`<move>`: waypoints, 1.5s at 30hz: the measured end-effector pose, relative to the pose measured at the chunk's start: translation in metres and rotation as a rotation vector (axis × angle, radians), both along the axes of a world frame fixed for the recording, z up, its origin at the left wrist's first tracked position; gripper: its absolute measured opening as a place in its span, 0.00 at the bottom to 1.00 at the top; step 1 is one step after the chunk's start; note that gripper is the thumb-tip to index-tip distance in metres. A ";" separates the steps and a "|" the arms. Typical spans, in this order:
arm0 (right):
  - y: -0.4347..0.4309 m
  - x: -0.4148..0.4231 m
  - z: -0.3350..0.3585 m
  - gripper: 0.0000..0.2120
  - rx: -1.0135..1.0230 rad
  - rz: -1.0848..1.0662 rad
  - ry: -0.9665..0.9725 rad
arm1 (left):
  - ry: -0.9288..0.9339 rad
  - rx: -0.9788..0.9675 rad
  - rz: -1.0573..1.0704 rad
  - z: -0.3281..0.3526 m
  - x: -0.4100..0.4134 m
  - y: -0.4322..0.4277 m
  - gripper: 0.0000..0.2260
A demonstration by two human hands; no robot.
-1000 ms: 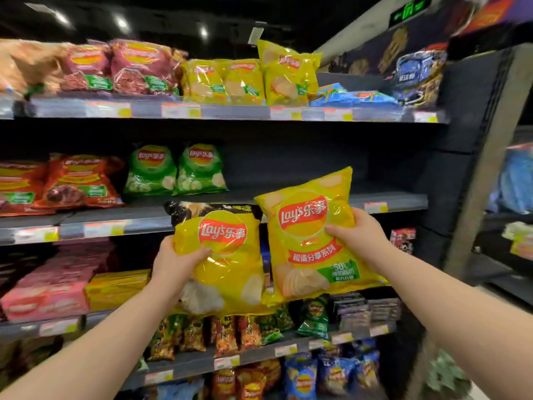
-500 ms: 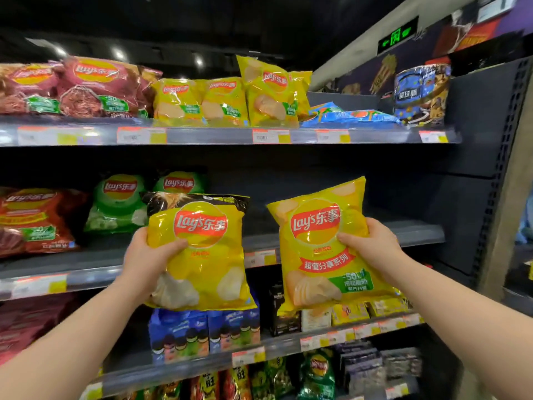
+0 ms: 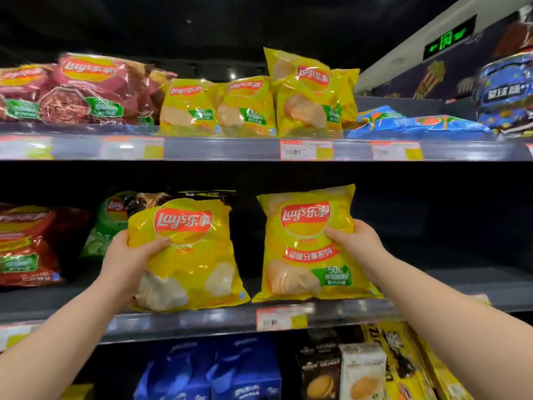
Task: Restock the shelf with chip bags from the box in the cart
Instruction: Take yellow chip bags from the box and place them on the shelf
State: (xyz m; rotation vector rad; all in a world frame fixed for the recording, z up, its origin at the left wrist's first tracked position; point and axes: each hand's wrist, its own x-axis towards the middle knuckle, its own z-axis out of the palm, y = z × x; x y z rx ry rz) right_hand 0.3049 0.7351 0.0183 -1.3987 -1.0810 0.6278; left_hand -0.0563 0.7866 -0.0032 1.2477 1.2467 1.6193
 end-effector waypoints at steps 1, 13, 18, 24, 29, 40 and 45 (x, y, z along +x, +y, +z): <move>0.012 0.000 0.001 0.20 0.011 0.010 -0.002 | 0.001 -0.006 0.029 0.000 -0.003 0.003 0.25; 0.140 -0.004 -0.001 0.23 0.071 0.167 -0.005 | -0.072 0.014 0.266 -0.003 -0.005 0.014 0.24; 0.190 0.002 -0.010 0.24 0.093 0.255 0.041 | -0.107 0.038 0.297 -0.004 0.016 0.016 0.22; 0.225 -0.002 -0.019 0.25 0.054 0.289 0.037 | -0.128 0.058 0.309 -0.003 0.035 0.019 0.26; 0.244 -0.009 -0.032 0.26 0.022 0.321 0.057 | -0.126 0.068 0.311 -0.001 0.043 0.021 0.25; 0.247 0.008 -0.026 0.40 -0.104 0.238 -0.039 | -0.131 0.105 0.258 0.002 0.060 0.033 0.22; 0.217 0.014 -0.002 0.33 0.027 0.281 -0.257 | -0.165 0.085 0.150 0.007 0.088 0.049 0.17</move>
